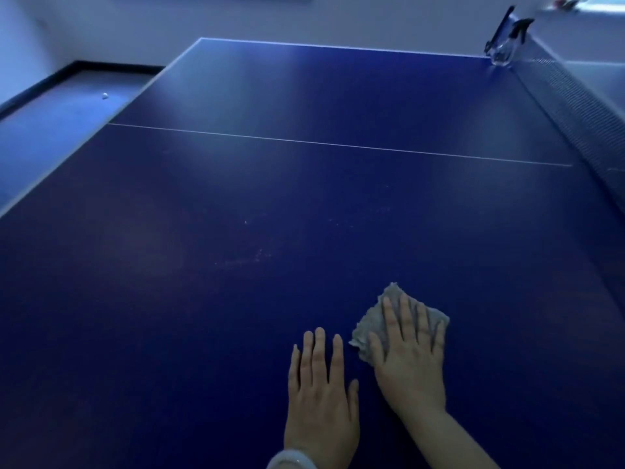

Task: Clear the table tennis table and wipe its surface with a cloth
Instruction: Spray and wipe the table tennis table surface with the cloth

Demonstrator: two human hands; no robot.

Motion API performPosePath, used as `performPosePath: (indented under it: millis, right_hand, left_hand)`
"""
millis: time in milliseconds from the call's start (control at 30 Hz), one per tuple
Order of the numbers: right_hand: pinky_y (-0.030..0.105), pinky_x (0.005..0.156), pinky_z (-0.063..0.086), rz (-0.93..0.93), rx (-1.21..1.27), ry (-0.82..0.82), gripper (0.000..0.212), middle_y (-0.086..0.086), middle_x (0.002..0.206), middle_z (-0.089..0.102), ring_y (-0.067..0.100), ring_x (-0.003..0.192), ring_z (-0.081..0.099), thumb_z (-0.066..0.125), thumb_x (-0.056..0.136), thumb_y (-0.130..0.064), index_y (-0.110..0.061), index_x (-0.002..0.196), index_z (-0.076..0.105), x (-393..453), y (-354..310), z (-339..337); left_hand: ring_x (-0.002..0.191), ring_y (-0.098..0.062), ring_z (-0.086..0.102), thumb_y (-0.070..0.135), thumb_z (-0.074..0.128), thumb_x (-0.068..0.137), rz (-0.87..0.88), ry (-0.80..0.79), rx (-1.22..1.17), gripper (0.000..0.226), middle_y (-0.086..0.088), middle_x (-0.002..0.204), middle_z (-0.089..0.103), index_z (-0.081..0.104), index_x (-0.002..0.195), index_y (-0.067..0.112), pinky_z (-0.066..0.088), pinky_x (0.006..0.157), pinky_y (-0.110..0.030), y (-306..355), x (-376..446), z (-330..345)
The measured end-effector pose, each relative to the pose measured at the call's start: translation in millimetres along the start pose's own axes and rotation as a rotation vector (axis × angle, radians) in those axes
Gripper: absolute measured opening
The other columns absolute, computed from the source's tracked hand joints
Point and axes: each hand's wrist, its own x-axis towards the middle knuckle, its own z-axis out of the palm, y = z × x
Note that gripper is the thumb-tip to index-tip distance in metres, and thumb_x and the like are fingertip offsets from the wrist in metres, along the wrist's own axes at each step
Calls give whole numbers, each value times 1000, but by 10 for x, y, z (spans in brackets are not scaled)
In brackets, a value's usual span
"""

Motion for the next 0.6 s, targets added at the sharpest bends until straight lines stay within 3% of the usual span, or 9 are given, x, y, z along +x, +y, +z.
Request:
performPosePath:
  millis: [100, 167, 233, 300, 433, 533, 600]
  right_hand:
    - [51, 121, -4, -7, -34, 26, 69, -5, 163, -10, 19, 150, -13, 1, 92, -58, -30, 155, -3, 35, 19, 56]
    - [51, 121, -1, 1, -29, 15, 68, -5, 163, -6, 18, 150, -11, 2, 93, -59, -31, 155, 0, 37, 18, 63]
    - [50, 121, -1, 10, -16, 0, 69, -5, 163, -3, 18, 151, -7, -3, 93, -62, -31, 155, 4, 32, -6, 46]
    - [49, 121, -5, 11, -16, -13, 75, -8, 162, -9, 16, 150, -10, -15, 89, -65, -33, 154, 1, 33, -25, 30]
    - [47, 121, -6, 54, 12, -14, 80, -9, 161, -4, 17, 150, -4, -20, 85, -67, -33, 152, 4, 48, -56, 15]
    - [44, 119, -16, 182, -23, -33, 77, -15, 154, -28, 11, 145, -24, -24, 75, -69, -41, 147, -20, 151, -10, 52]
    - [45, 119, -16, 272, -22, -28, 66, -16, 152, -35, 11, 144, -27, -22, 81, -65, -42, 143, -30, 245, 64, 57]
  left_hand:
    - [125, -24, 56, 52, 72, 69, 72, 6, -64, 67, -9, 137, 57, 65, 127, 19, 33, 108, -44, -117, 88, -8]
    - [133, -19, 48, 51, 54, 83, 119, 21, -80, 60, -5, 146, 48, 58, 135, 23, 33, 115, -39, -344, 235, -80]
    - [149, -15, 7, 47, 29, 97, 161, 12, -74, 62, -3, 162, 11, 23, 154, 23, 4, 122, -34, -624, 486, -140]
    - [145, -11, -23, 49, 20, 101, 177, 57, -64, 65, 3, 162, -15, -4, 155, 23, -17, 116, -30, -876, 791, -198]
    - [146, -12, -23, 53, 16, 100, 320, 62, 37, 67, 2, 162, -14, -6, 155, 21, -21, 114, -30, -1028, 1320, -293]
    - [148, -14, -19, 55, 12, 99, 327, 48, 38, 68, 1, 163, -11, -5, 155, 21, -19, 116, -31, -979, 1574, -287]
    - [148, -15, -17, 57, 5, 96, 314, 63, 36, 70, 0, 163, -9, -4, 155, 21, -19, 116, -32, -956, 1626, -255]
